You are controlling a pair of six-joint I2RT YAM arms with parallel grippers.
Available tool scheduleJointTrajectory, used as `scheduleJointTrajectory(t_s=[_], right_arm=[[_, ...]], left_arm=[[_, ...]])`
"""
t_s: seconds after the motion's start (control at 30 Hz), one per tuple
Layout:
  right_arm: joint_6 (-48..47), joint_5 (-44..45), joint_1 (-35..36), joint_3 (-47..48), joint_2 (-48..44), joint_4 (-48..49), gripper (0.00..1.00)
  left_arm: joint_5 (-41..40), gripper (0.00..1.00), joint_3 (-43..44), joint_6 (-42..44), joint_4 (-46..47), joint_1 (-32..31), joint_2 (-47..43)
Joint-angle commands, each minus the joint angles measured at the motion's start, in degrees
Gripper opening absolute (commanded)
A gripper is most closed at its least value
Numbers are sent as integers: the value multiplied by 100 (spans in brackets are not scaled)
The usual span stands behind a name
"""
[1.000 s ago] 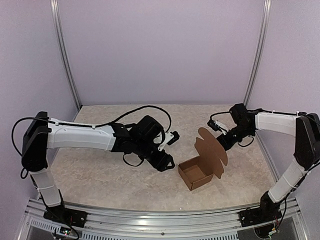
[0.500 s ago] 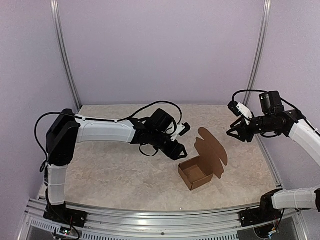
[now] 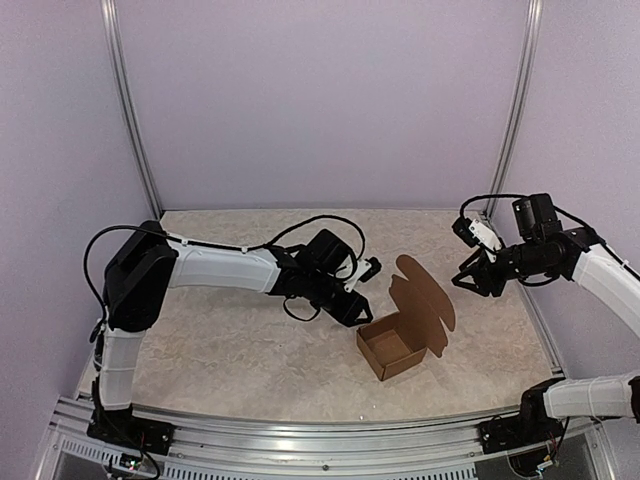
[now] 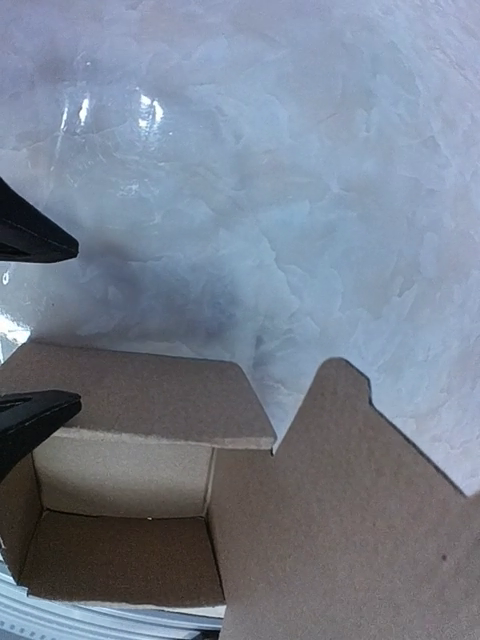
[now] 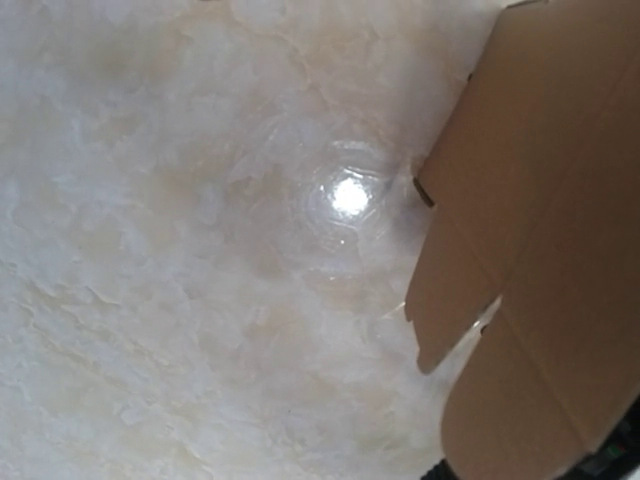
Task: Fold the paper box
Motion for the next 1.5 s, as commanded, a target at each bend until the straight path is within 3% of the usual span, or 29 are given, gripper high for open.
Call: scheduleJointTrajectory(t_s=[0.0, 0.17, 0.43, 0.8, 0.87, 1.0, 1.07, 1.3, 1.47], right_arm=[[6, -76, -9, 152, -52, -188, 41], [-124, -405, -7, 536, -109, -490, 43], [-191, -1324, 123, 1260, 108, -955, 61], [-215, -233, 1651, 1329, 721, -1358, 66], [-196, -47, 1685, 1314, 842, -1310, 60], [-210, 172, 1698, 1448, 1241, -1381, 30], [-221, 162, 1731, 1646, 1492, -1579, 21], [-284, 399, 1868, 2323, 1876, -1992, 0], [-402, 172, 1914, 2615, 1968, -2080, 0]], left_arm=[[-207, 45, -251, -220, 124, -54, -252], [12, 52, -515, -151, 320, -245, -682], [-304, 54, -241, -416, 126, -370, -444], [-771, 55, -1300, -650, 701, -450, -1238], [-958, 57, -1542, -542, 915, -446, -1463], [-1217, 59, -1830, -331, 1290, -433, -1754], [-1283, 59, -1805, -297, 1235, -396, -1825], [-1513, 59, -2050, -248, 1185, -376, -2164], [-1268, 59, -2902, 371, 2174, -538, -2793]])
